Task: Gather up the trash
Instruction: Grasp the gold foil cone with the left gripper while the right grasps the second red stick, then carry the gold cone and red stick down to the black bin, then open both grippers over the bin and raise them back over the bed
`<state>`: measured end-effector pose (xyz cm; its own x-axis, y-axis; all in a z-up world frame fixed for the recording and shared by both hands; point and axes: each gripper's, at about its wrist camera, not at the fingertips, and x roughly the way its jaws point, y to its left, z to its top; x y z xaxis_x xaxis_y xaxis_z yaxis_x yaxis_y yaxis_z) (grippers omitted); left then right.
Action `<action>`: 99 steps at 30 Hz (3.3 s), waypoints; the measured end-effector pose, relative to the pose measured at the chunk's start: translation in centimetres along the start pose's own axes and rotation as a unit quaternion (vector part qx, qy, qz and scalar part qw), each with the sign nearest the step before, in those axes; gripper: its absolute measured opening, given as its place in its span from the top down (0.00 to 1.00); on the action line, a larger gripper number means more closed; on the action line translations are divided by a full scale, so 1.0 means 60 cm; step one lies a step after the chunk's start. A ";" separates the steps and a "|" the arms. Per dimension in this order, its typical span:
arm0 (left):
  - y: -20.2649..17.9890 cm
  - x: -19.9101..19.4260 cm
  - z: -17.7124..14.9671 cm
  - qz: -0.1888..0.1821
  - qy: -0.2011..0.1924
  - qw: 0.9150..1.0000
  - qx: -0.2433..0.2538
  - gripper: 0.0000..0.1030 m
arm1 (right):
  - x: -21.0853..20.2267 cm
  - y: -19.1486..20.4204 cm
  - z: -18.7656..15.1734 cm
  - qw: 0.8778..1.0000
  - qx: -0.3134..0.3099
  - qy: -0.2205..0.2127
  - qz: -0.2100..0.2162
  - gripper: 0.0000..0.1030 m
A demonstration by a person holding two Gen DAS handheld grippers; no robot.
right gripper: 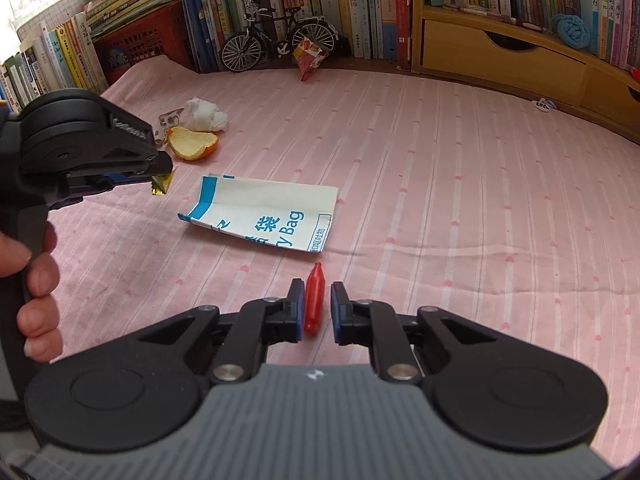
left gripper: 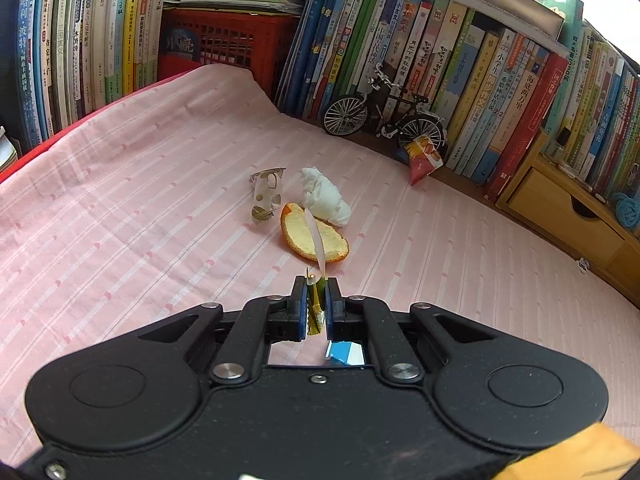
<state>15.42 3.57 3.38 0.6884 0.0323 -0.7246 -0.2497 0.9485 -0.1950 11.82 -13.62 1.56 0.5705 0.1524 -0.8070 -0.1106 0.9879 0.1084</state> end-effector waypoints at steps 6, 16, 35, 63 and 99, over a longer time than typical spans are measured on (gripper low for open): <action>0.017 -0.036 -0.013 0.005 -0.005 1.000 0.008 0.92 | 0.014 0.008 0.003 1.000 -0.002 0.007 -0.010 0.87; 0.053 -0.106 -0.048 0.005 -0.009 1.000 0.004 0.92 | -0.042 0.019 -0.015 1.000 0.007 -0.015 -0.003 0.87; 0.194 -0.358 -0.194 0.001 0.009 1.000 0.016 0.92 | -0.183 0.116 -0.167 1.000 0.000 -0.014 0.005 0.87; 0.345 -0.443 -0.377 -0.011 0.080 0.997 0.006 0.92 | -0.247 0.261 -0.348 0.997 -0.058 0.037 0.017 0.86; 0.347 -0.319 -0.501 -0.025 0.199 0.979 0.037 0.90 | -0.155 0.238 -0.442 0.993 -0.036 0.108 0.006 0.85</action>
<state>-23.44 13.22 -6.71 0.3752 -0.1258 -0.9184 -0.1626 0.9665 -0.1988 -16.63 -1.66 -4.78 0.3812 0.1475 -0.9126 -0.1795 0.9802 0.0835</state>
